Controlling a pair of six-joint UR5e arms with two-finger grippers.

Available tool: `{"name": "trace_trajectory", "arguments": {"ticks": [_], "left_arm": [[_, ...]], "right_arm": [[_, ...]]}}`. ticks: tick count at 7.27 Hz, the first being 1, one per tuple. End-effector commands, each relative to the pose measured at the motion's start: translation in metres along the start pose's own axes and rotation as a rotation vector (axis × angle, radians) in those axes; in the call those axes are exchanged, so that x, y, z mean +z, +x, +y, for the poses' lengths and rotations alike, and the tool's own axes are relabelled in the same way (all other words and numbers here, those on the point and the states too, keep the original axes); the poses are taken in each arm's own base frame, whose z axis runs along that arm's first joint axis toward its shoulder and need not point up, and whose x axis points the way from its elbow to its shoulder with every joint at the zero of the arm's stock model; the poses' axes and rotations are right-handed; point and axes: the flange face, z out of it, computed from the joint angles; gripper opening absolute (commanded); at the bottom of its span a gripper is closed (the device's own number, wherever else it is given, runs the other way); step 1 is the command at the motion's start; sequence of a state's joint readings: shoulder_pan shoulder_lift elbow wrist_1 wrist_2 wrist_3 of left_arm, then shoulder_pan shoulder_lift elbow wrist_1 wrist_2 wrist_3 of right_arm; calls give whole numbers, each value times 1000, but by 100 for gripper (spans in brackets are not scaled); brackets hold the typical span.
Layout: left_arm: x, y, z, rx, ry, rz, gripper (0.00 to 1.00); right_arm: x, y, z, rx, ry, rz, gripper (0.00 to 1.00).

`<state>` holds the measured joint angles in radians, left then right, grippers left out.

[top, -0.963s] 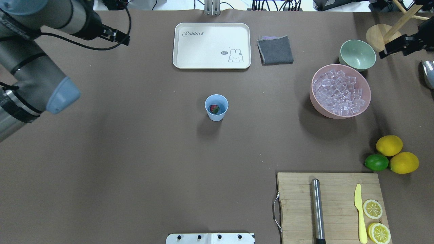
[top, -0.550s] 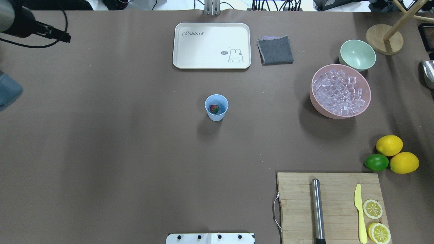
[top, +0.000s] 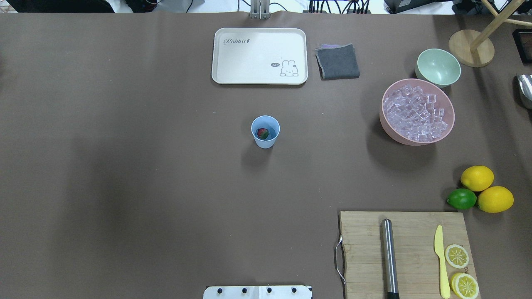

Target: Put ice and strawberries in cup

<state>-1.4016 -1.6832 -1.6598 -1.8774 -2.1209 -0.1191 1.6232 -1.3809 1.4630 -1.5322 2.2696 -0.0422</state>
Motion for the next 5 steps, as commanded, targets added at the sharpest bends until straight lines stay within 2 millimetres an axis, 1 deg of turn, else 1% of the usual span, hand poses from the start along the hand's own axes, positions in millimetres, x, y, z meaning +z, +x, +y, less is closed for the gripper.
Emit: {"name": "trace_trajectory", "arguments": {"ticks": [1, 2, 3, 4, 5], "left_arm": [[-2, -26, 16, -50, -85, 7, 98], [-9, -47, 23, -100, -98, -8, 98], [-21, -69, 31, -160, -105, 6, 98], [-23, -78, 38, -200, -107, 75, 98], [-19, -82, 49, -211, -116, 84, 98]], "right_arm": [[-36, -35, -14, 14, -13, 1, 100], [-32, -38, -15, 8, -20, 0, 100], [-24, -40, -15, 3, -30, 0, 100], [-20, -36, -14, 11, -40, 0, 100], [-5, -24, -6, 31, -68, -1, 100]]}}
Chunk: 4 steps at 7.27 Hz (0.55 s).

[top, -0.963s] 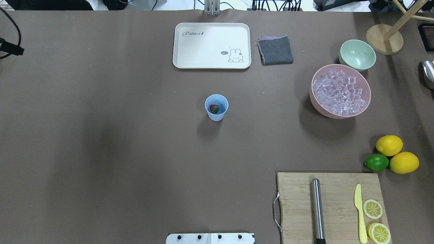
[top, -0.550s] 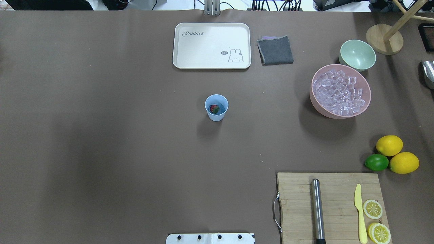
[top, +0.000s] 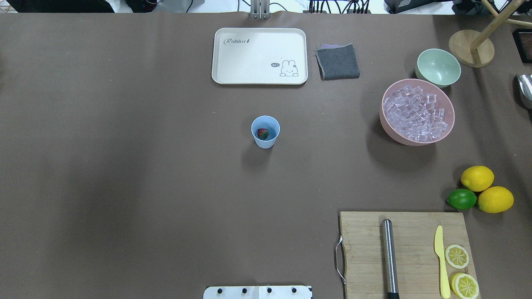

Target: Put ice and strawberries in cup

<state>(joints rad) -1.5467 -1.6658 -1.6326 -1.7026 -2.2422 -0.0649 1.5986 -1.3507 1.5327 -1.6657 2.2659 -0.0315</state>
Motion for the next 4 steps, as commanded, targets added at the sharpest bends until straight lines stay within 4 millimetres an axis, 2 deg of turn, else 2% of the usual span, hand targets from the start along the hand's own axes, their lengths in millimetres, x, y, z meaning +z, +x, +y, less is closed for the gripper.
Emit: {"name": "trace_trajectory", "arguments": {"ticks": [1, 4], "left_arm": [[9, -17, 19, -39, -23, 27, 98], [10, -19, 19, -41, -25, 23, 98]], "right_arm": [[19, 14, 9, 25, -35, -1, 100], [25, 19, 14, 34, -47, -1, 100]]}}
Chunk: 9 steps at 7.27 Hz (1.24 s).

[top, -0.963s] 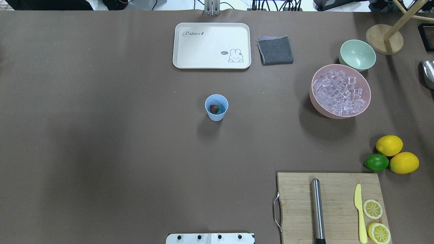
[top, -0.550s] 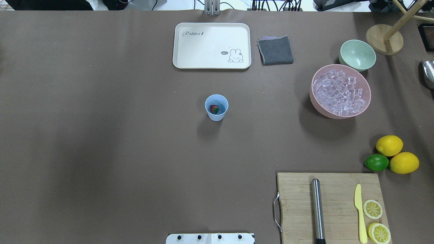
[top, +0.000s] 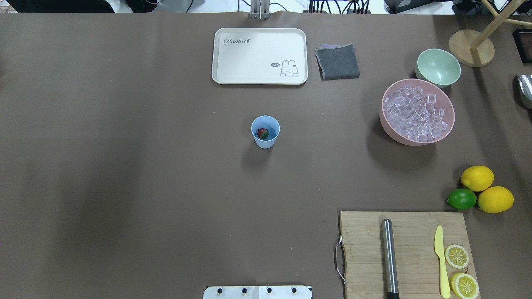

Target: Put ice and strawberries in cup

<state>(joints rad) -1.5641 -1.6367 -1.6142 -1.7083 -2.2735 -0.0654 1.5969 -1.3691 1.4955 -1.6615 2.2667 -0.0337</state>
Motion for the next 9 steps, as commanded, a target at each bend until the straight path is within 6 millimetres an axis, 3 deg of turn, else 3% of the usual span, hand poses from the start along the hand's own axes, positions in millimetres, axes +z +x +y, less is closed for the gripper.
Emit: {"name": "trace_trajectory", "arguments": {"ticks": [1, 9], "left_arm": [[2, -1, 1, -1, -4, -3, 98], [9, -7, 2, -11, -14, -5, 98]], "right_arm": [[6, 5, 7, 10, -10, -1, 100], [9, 10, 21, 13, -14, -7, 100]]}}
